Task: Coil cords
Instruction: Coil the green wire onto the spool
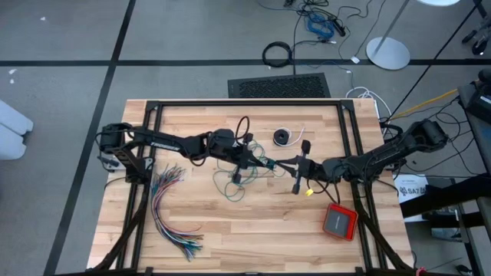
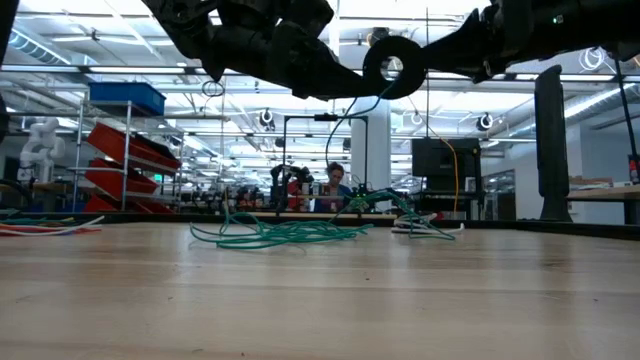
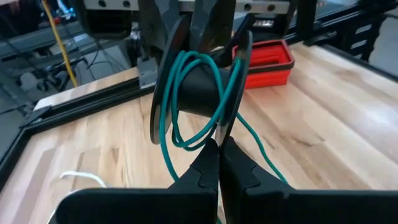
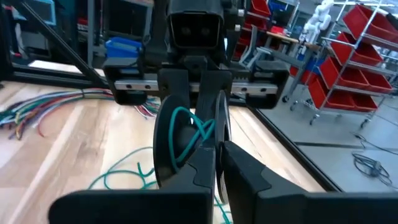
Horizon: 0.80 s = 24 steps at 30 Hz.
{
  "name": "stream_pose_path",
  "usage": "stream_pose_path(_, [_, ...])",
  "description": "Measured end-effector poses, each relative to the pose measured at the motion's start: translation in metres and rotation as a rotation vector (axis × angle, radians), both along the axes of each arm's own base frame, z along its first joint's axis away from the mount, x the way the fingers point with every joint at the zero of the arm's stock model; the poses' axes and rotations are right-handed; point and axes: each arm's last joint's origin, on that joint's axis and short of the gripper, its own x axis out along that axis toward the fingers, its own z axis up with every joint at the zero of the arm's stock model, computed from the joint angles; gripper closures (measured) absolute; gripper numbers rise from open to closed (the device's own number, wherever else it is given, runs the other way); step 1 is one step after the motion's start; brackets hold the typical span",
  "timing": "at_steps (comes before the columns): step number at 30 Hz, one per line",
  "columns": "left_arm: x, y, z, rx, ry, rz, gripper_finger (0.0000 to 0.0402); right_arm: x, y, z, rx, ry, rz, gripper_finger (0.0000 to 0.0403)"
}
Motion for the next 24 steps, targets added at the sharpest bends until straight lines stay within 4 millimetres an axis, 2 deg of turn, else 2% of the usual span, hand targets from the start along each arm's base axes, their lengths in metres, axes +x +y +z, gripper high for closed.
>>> stream_pose_path(7, [0.0,-0.002,0.003,-0.021,-0.029,-0.07,0.0402,0.003,-0.004,0.002,0.028,-0.017,0.092,0.0372])
stream_pose_path(18, [0.0,-0.003,0.004,-0.028,-0.049,-0.104,0.0401,0.005,-0.011,0.007,0.04,-0.073,0.107,0.0374])
stream_pose_path(24, [0.0,-0.003,0.004,-0.03,-0.047,-0.107,0.0401,0.006,-0.014,0.006,0.052,-0.07,0.089,0.0398])
